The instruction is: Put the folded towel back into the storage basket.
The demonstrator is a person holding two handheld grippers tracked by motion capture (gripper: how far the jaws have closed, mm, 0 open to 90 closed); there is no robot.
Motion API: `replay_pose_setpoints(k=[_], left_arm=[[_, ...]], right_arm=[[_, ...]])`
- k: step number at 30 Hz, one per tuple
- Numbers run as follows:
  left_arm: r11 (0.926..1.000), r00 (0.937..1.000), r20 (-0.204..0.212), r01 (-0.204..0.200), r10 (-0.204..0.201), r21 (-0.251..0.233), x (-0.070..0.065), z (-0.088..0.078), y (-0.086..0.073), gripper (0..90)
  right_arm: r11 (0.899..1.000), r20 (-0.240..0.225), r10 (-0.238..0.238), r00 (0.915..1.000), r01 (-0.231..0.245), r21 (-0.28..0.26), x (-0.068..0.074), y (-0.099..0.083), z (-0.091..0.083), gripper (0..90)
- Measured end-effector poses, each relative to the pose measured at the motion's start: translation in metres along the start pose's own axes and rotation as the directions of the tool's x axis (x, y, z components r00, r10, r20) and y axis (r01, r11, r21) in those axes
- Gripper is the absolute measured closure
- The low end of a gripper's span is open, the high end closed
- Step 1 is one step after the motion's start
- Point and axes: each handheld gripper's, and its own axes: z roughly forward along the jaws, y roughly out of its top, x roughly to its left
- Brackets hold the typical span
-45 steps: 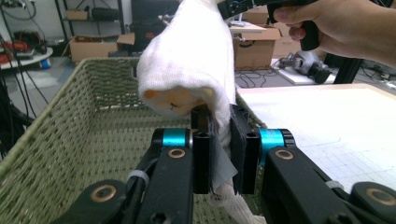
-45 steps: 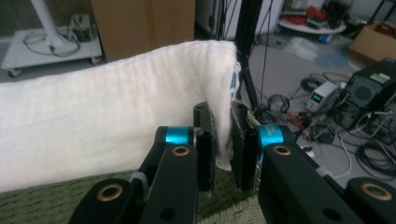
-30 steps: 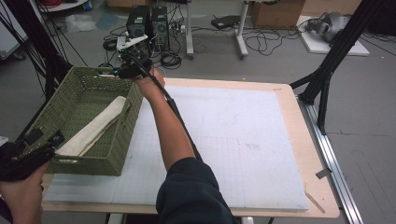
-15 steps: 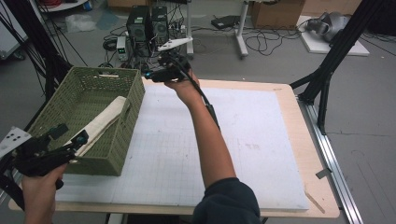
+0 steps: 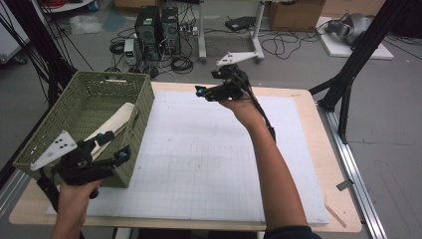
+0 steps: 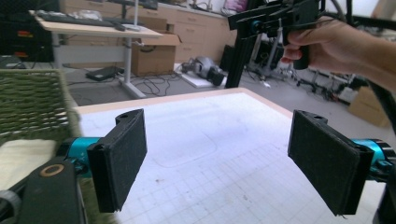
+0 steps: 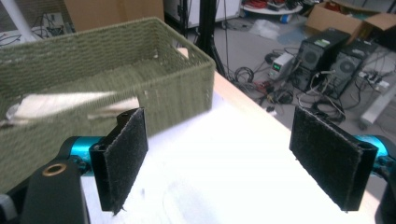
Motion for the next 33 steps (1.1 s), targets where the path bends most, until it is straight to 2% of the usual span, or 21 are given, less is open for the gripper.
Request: replay_pose_setpoints(k=[8,15,19,21,23,25,28,30,33], left_arm=[[0.9985,0.9974,0.055,-0.048,0.046,0.027,-0.017,0.024,-0.001,19.9],[0.9973,0.9927,0.108,-0.059,0.054,0.045,-0.025,0.042,-0.006,20.4],[0.9968,0.989,0.129,-0.076,0.072,0.026,-0.03,0.052,-0.011,19.7],[0.9969,0.9867,0.145,-0.076,0.072,0.02,-0.033,0.057,-0.014,19.7],[0.9978,0.9807,0.185,-0.066,0.062,0.014,-0.036,0.062,-0.018,19.8],[0.9968,0.9738,0.215,-0.079,0.074,0.015,-0.04,0.068,-0.022,19.9],[0.9956,0.967,0.24,-0.092,0.085,0.017,-0.045,0.077,-0.027,19.8],[0.9948,0.9656,0.246,-0.096,0.085,0.033,-0.048,0.082,-0.03,19.8],[0.9951,0.9678,0.243,-0.081,0.065,0.056,-0.05,0.089,-0.039,19.7]], right_arm=[[0.999,0.06,0.048,0.997,-0.047,-0.022,-0.013,-0.041,-0.05,17.3],[0.996,0.122,0.085,0.9889,-0.08,-0.046,-0.019,-0.085,-0.088,17.2],[0.992,0.172,0.122,0.9776,-0.112,-0.066,-0.02,-0.108,-0.108,17.2],[0.991,0.201,0.125,0.9716,-0.114,-0.064,-0.018,-0.119,-0.117,17.2],[0.99,0.225,0.139,0.9645,-0.128,-0.061,-0.014,-0.13,-0.125,17.2],[0.99,0.247,0.14,0.9587,-0.128,-0.065,-0.008,-0.143,-0.134,17.2],[0.989,0.263,0.147,0.9536,-0.133,-0.071,0.002,-0.161,-0.146,17.2],[0.987,0.279,0.158,0.9471,-0.141,-0.08,0.007,-0.172,-0.154,17.2],[0.984,0.307,0.173,0.936,-0.153,-0.087,0.017,-0.187,-0.165,17.1]])
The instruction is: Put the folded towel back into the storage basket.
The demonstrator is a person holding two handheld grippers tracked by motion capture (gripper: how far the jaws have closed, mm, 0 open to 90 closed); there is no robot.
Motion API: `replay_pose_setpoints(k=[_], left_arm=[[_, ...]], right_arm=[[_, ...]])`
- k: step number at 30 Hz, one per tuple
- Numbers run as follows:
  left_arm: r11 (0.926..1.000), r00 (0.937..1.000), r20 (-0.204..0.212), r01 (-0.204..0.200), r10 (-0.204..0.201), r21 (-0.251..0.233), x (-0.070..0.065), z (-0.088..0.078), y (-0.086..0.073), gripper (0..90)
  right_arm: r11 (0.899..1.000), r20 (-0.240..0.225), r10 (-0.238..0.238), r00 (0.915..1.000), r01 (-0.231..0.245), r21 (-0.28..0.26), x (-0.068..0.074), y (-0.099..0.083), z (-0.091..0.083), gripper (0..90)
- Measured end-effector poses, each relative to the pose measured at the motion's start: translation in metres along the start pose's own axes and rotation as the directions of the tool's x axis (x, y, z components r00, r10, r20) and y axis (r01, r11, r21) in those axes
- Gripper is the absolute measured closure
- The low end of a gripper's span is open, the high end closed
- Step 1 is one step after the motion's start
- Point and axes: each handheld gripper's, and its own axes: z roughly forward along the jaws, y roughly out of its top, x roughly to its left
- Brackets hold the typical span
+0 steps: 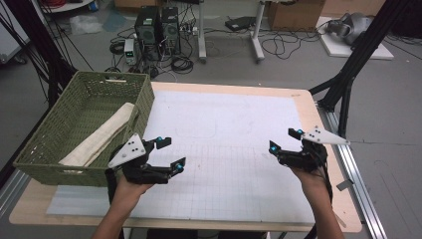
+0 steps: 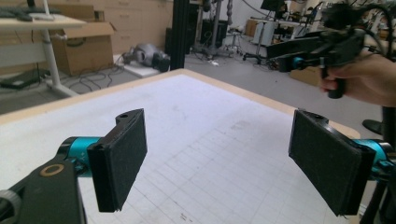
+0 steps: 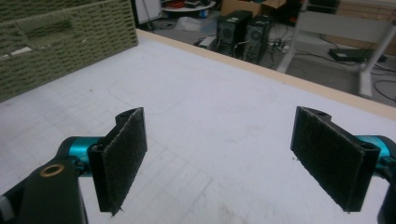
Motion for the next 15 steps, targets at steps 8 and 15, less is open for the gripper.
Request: replay_pose_setpoints(k=[8,15], left_arm=[[0.9996,0.9994,-0.028,-0.02,0.021,0.018,-0.003,0.014,-0.026,19.4],[0.9999,0.9998,-0.019,-0.006,0.006,0.016,-0.002,0.015,-0.036,18.9]], right_arm=[[1.0,0.042,0.026,0.9988,-0.026,0.015,0.012,-0.037,-0.023,16.1],[0.999,0.05,0.043,0.9978,-0.045,0.031,0.019,-0.064,-0.024,16.1]])
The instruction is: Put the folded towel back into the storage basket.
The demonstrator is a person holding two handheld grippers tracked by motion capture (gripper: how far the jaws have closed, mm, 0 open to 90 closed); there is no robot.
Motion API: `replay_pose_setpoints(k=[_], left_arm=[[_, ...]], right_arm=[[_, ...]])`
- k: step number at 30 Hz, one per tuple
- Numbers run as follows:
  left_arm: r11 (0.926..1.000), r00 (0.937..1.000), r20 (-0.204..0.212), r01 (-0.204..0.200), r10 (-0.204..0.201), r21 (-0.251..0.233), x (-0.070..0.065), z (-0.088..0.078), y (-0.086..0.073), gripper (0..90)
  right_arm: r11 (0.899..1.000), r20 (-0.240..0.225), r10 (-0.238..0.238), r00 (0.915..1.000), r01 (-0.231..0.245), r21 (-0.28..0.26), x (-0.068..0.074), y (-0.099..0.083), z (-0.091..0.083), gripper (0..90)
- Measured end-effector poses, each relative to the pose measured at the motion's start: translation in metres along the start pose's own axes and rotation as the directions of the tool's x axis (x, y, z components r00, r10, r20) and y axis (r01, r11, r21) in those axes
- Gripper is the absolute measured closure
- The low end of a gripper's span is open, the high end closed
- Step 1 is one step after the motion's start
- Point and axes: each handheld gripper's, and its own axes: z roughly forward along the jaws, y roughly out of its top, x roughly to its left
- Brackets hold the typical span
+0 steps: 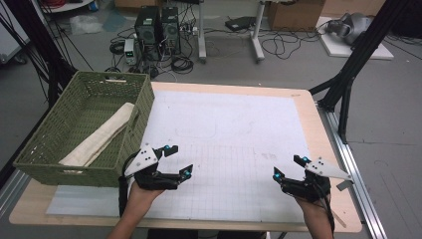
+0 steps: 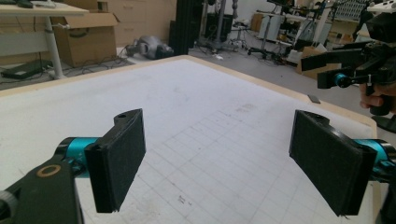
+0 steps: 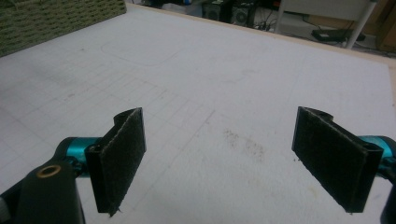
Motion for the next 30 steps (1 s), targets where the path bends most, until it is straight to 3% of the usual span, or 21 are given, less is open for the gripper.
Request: replay_pose_setpoints(k=[3,11,30], left_arm=[[1.0,1.0,0.003,0.004,-0.004,0.001,0.0,0.0,-0.004,19.1],[0.9998,1.0,-0.002,-0.005,0.005,0.019,-0.002,0.001,-0.011,19.5],[0.9997,0.9999,-0.015,-0.006,0.007,0.023,-0.001,-0.001,-0.013,19.8]], right_arm=[[1.0,-0.002,0.018,0.9998,-0.018,0.009,0.001,-0.01,0.003,16.1],[0.999,0.018,-0.044,0.9989,0.044,0.013,0.004,-0.008,0.005,16.1],[0.999,0.02,-0.039,0.9991,0.039,0.003,0.001,-0.007,0.006,16.1]])
